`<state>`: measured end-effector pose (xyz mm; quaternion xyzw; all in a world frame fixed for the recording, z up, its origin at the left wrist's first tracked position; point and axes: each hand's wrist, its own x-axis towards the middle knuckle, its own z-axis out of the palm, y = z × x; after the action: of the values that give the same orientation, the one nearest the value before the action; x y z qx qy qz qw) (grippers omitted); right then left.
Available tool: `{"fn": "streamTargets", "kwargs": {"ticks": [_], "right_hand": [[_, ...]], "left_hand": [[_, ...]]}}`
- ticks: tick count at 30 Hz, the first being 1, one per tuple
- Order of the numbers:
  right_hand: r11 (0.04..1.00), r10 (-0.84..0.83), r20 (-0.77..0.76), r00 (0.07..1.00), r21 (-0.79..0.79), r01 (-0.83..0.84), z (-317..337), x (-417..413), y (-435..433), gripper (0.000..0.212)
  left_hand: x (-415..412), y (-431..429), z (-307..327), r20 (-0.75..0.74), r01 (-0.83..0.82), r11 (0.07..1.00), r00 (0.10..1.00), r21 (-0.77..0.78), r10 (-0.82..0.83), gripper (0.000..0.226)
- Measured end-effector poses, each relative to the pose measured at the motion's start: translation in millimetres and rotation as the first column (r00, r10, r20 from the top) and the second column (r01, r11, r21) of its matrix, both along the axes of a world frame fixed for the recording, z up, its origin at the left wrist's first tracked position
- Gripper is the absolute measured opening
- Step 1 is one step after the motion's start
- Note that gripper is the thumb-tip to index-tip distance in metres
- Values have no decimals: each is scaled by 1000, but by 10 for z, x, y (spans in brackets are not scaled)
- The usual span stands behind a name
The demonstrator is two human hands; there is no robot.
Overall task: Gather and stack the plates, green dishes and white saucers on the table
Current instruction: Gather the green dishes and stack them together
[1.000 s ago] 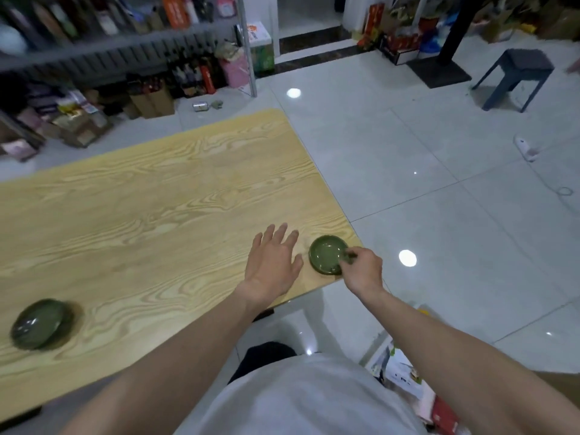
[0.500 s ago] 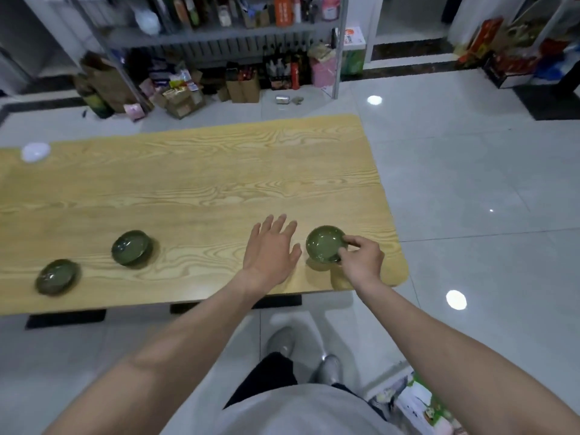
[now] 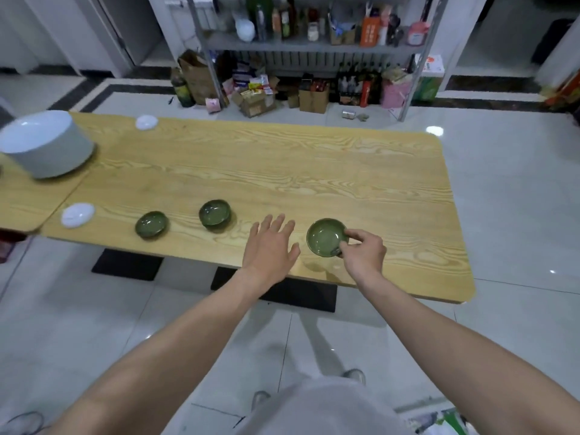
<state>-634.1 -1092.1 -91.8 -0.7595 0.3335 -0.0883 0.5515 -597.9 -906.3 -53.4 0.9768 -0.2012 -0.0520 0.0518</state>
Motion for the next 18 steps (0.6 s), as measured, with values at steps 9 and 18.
{"fn": "streamTargets", "kwargs": {"ticks": [9, 18], "right_hand": [[997, 62, 10, 998, 48, -63, 142, 100, 1156, 30], [987, 96, 0, 995, 128, -95, 159, 453, 2104, 29]], "left_hand": [[-28, 1269, 133, 51, -97, 995, 994, -30, 99, 59], [66, 2270, 85, 55, -195, 981, 979, -19, 196, 58]]}}
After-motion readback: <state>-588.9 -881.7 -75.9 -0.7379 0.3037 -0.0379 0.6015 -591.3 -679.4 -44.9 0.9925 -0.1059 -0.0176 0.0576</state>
